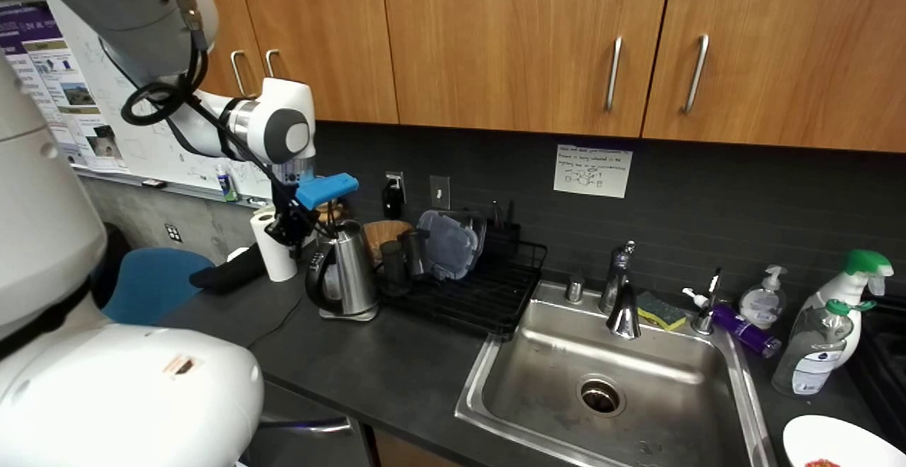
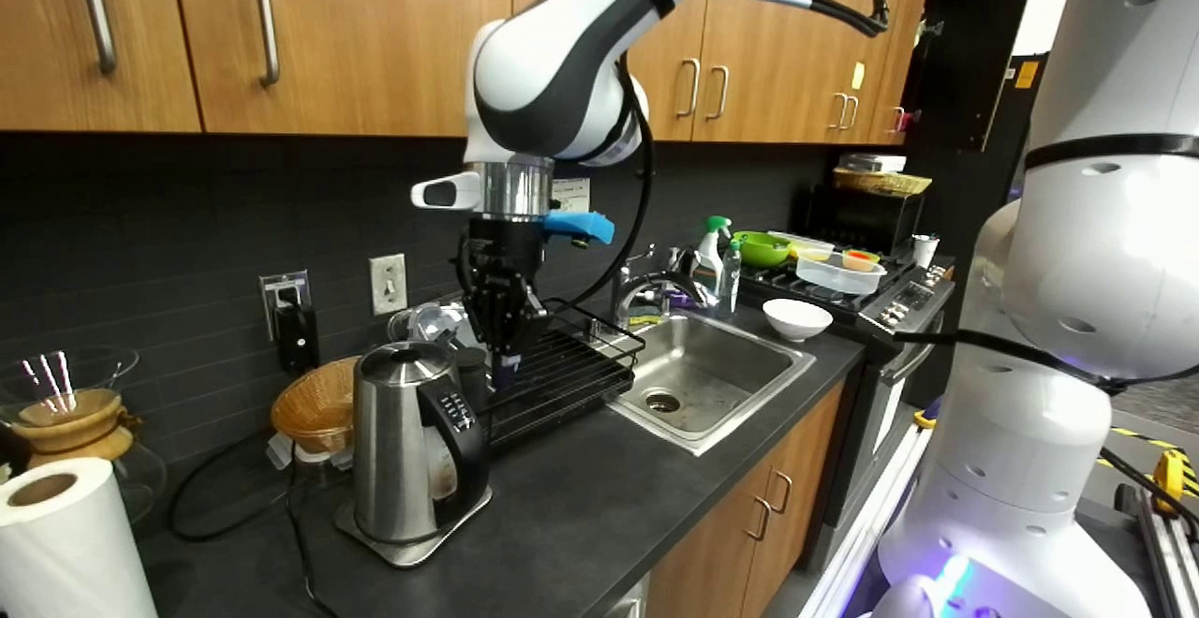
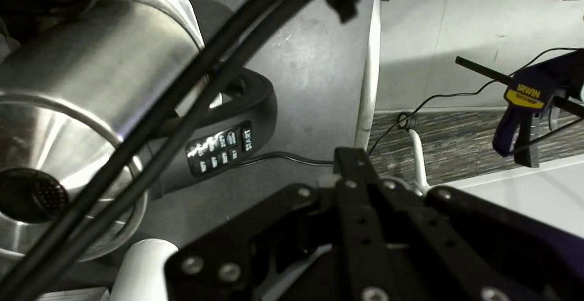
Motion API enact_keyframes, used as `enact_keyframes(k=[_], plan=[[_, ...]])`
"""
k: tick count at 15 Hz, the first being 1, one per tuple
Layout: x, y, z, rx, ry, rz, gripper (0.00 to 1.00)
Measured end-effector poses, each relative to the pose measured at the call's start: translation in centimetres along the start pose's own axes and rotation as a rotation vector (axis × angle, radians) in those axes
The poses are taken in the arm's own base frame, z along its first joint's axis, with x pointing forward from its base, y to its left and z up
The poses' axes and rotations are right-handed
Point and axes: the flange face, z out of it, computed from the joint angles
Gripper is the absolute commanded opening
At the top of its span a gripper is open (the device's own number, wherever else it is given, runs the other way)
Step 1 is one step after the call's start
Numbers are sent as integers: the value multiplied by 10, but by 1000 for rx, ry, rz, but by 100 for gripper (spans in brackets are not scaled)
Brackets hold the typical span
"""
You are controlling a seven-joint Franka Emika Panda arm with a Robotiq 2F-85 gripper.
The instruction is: Flip the switch on the electric kettle
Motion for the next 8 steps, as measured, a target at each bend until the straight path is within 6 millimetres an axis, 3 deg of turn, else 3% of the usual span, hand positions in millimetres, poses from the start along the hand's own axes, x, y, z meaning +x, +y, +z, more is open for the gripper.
enact_keyframes(k=[8], plan=[[-3,-5,6,43,-45,32,0]])
